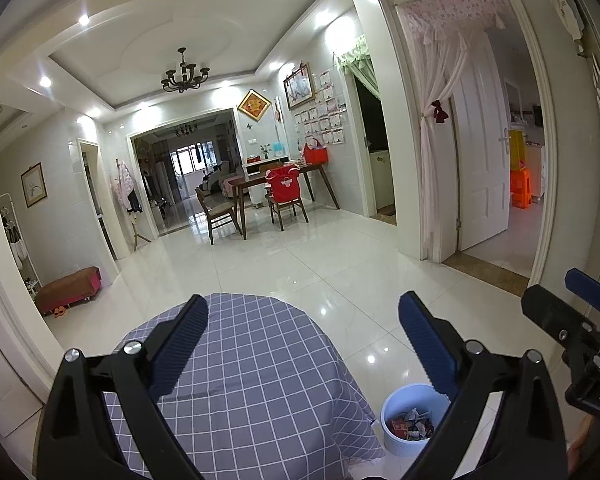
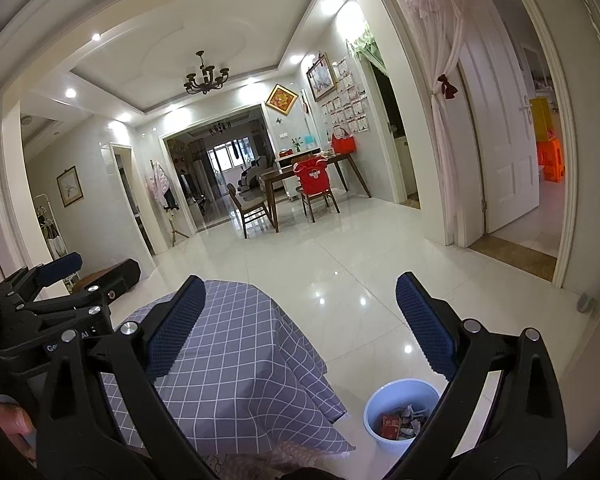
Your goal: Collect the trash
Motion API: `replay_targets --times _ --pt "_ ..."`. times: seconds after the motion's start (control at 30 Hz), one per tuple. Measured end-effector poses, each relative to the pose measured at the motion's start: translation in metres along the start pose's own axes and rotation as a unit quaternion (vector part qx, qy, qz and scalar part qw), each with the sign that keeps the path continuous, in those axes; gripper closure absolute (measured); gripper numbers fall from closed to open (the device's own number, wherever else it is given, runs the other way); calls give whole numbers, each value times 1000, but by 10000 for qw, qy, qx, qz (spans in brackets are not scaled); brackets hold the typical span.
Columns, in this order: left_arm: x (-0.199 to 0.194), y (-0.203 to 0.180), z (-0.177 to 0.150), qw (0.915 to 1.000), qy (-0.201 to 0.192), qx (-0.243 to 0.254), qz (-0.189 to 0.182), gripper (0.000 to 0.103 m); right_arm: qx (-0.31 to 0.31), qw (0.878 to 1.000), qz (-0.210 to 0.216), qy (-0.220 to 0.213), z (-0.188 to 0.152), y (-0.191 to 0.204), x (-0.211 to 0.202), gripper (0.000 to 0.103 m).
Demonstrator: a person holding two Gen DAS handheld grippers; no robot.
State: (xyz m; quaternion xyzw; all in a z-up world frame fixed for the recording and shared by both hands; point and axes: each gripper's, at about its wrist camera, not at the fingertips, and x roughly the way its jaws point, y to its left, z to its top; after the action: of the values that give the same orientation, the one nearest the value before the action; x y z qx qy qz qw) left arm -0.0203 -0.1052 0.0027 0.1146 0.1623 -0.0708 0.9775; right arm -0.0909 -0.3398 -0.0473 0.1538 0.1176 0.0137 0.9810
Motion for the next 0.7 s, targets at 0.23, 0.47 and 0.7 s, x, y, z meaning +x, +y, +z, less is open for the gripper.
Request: replay_targets --times 0.23,0.47,0.7 --pt "1 0 -1 10000 3 -7 -1 9 10 10000 16 5 -2 0 0 9" --pt "1 0 -2 10000 11 -3 -2 9 5 10000 31 41 -8 1 3 9" --pt "1 2 -1 10000 7 -3 -8 9 -1 10000 39 67 -8 2 5 9"
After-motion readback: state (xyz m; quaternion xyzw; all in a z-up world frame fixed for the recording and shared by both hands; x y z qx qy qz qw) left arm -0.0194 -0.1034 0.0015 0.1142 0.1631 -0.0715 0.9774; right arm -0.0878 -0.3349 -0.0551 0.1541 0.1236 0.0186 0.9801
